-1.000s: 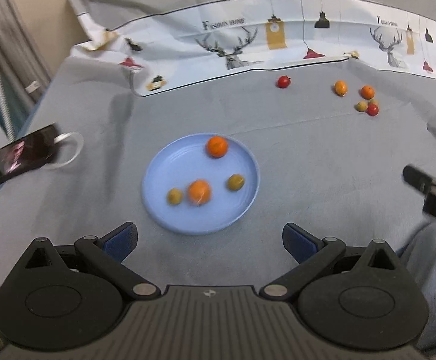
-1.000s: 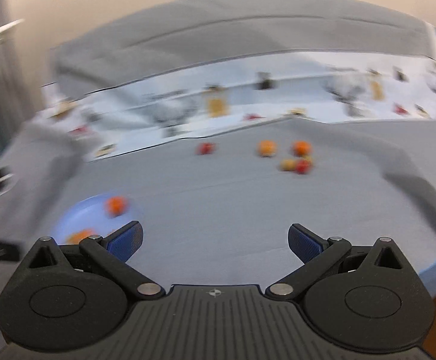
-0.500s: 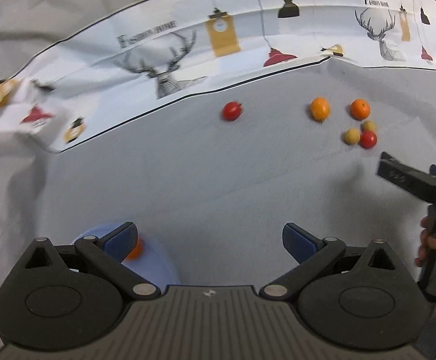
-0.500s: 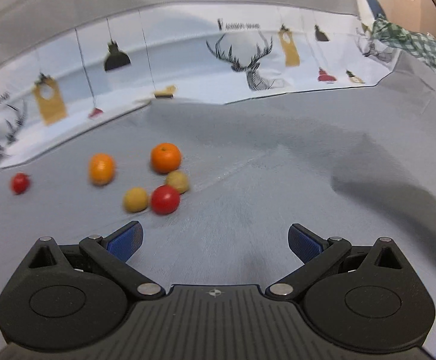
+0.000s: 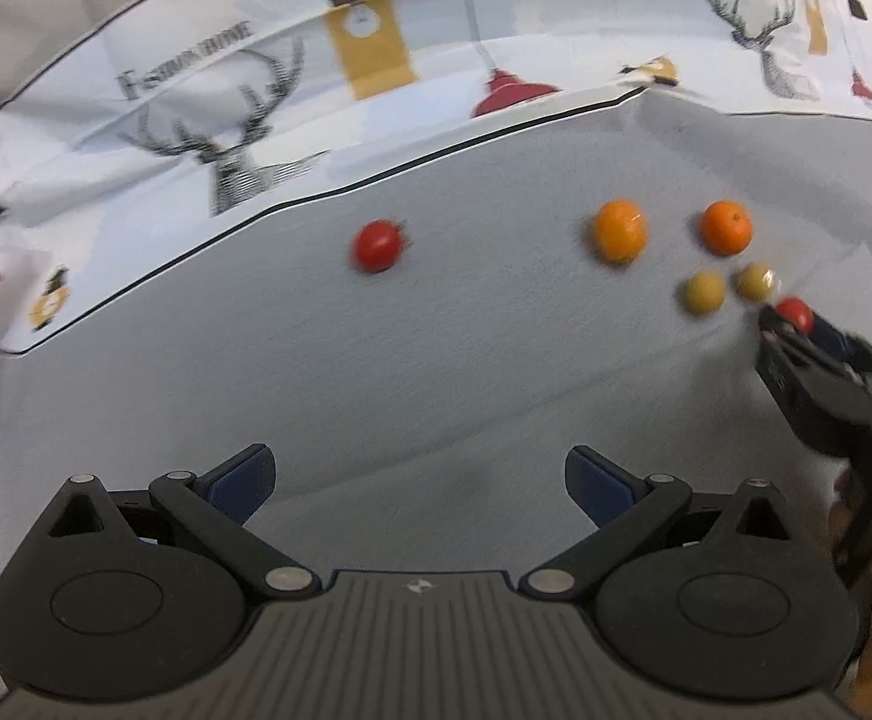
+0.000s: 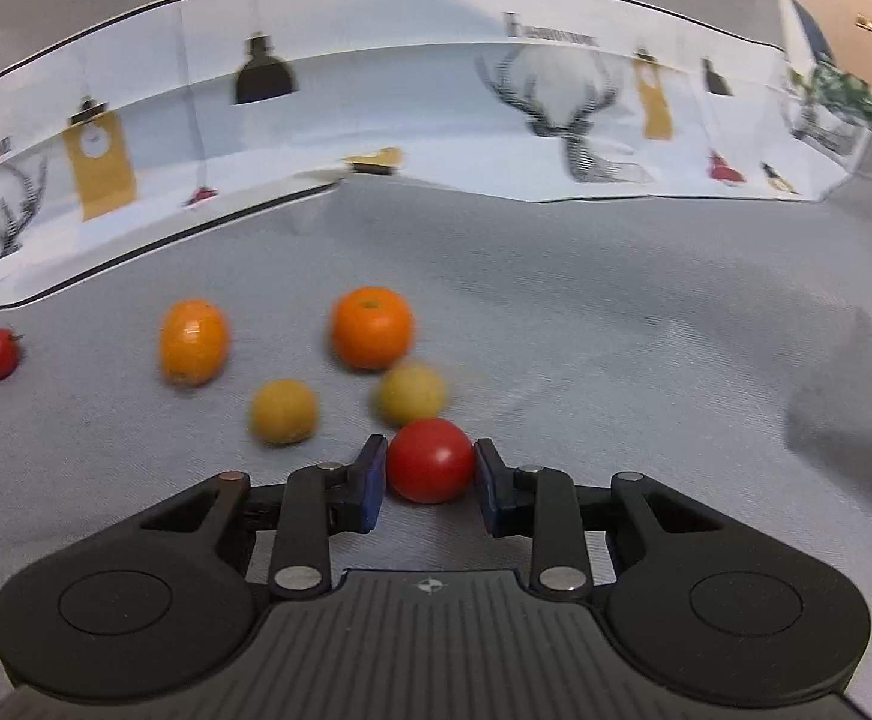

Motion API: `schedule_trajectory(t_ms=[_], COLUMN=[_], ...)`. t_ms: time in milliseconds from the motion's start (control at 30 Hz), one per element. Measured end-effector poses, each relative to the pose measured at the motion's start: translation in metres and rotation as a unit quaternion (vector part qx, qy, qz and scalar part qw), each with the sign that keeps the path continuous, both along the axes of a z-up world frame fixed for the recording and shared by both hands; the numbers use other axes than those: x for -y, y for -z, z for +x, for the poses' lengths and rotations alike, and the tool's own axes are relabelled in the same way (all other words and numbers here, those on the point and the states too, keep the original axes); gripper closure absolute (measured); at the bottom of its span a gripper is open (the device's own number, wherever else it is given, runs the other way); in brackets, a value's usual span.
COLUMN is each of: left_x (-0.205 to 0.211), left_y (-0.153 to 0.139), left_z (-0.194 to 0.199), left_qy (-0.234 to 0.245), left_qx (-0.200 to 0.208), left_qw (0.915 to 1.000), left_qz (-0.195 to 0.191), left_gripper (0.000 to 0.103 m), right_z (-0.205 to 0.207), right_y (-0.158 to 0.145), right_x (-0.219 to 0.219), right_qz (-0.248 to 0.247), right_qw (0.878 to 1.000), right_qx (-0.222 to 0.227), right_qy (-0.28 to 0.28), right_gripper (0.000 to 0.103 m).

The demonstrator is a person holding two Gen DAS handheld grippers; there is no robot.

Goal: Organize fruits
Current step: 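Grasp a red cherry tomato with the right tool while the left grasps a yellow fruit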

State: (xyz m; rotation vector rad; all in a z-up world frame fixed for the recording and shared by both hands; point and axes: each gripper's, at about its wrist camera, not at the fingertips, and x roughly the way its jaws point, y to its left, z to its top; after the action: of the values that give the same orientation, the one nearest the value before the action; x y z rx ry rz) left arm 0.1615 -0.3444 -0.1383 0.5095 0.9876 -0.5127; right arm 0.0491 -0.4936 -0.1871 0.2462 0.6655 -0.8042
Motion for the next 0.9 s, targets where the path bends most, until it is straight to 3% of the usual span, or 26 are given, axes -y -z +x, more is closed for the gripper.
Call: schedule_trajectory(t_ms=[267, 433, 533, 600, 633, 700, 900], left_x=[0.085, 0.132, 0.153, 0.164, 0.168, 0.169, 0.144], left_y=[0.018, 0.046, 0.060, 0.068, 0.070, 0.069, 0.055], left_z=[-0.009, -0.021, -0.025, -0.027, -0.028, -0.030, -0.046], left_qy=[0.063, 0.126, 0.162, 0.183, 0.186, 0.198, 0.202], left_qx=[-0.036, -0.042, -0.049, -0.058, -0.058, -0.057, -0.047], left_qw=[0.9966, 0.9903, 0.9852, 0.9811, 0.9807, 0.9779, 0.9775], left_qz=[-0.041, -0.042, -0.028, -0.022, -0.021, -0.035, -0.040], left_gripper=[0.000, 0.001, 0.015, 0.045, 0.047, 0.075, 0.075], right_z=[-0.054, -0.066, -0.067, -0.068, -0.068, -0.068, -0.068], right_y=[-0.002, -0.001, 0.000, 0.000, 0.000, 0.000, -0.001], right_x=[0.054, 0.064, 0.067, 0.070, 0.071, 0.071, 0.072], right_qz=[0.016, 0.034, 0.039, 0.043, 0.044, 0.044, 0.046], right_qw=[0.992, 0.989, 0.988, 0.988, 0.988, 0.987, 0.986], right_qx=[0.017, 0.035, 0.040, 0.043, 0.045, 0.046, 0.056], right_qy=[0.125, 0.141, 0.142, 0.143, 0.144, 0.145, 0.150], right_gripper=[0.071, 0.071, 0.071, 0.071, 0.071, 0.071, 0.071])
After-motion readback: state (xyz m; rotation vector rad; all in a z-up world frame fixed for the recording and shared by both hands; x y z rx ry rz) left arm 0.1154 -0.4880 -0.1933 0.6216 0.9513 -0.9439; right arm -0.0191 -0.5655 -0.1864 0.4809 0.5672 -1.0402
